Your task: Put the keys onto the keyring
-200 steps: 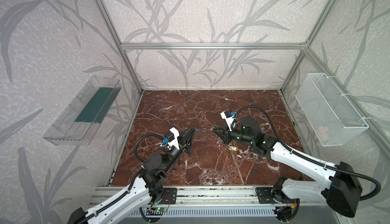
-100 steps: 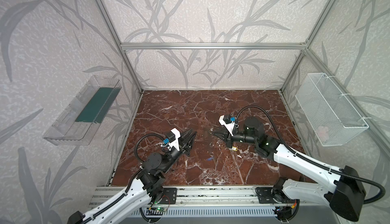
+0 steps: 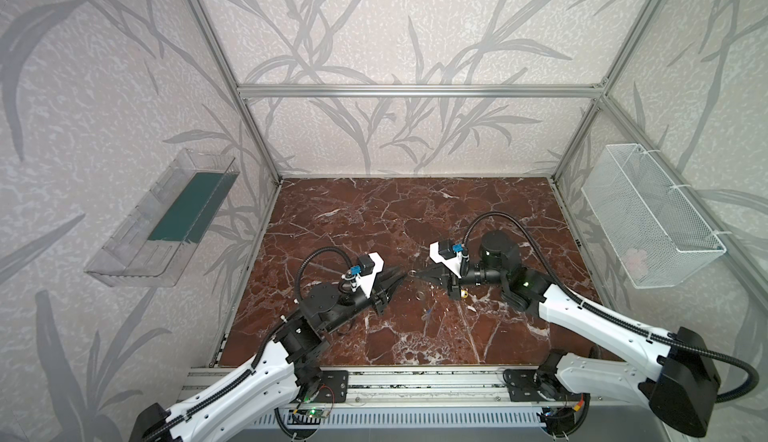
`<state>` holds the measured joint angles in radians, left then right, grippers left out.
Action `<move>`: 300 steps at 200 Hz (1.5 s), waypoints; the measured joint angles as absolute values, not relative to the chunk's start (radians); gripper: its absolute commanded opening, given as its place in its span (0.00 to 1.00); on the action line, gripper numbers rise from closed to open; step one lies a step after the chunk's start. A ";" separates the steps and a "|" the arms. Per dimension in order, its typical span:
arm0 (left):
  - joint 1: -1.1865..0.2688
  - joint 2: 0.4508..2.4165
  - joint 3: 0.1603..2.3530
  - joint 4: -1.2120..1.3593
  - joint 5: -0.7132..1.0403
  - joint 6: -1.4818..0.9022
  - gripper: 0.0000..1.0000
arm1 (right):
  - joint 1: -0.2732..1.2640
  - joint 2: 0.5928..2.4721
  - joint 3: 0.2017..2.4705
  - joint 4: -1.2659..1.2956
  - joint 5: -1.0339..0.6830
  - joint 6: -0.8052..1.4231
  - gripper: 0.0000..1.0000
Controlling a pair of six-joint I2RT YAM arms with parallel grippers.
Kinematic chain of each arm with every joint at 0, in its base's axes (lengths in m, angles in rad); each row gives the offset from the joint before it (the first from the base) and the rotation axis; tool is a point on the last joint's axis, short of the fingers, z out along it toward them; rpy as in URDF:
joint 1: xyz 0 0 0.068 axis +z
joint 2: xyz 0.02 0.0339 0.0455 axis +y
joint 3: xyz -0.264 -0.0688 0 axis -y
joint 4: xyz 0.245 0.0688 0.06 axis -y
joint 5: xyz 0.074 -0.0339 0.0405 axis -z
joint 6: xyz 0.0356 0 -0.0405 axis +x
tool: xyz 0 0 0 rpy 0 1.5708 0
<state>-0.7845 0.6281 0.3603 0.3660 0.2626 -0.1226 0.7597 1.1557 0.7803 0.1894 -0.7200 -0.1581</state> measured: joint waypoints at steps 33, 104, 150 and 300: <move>-0.785 0.623 0.360 0.364 0.304 -0.121 0.29 | 0.760 1.155 0.781 0.168 -0.744 -0.188 0.00; -0.785 0.617 0.360 0.367 0.348 -0.105 0.29 | 0.760 1.161 0.790 0.144 -0.776 -0.200 0.00; -0.785 0.632 0.360 0.361 0.372 -0.104 0.29 | 0.760 1.170 0.807 0.137 -0.795 -0.205 0.00; -0.785 0.678 0.392 0.380 0.418 -0.089 0.10 | 0.755 1.195 0.823 0.095 -0.821 -0.207 0.00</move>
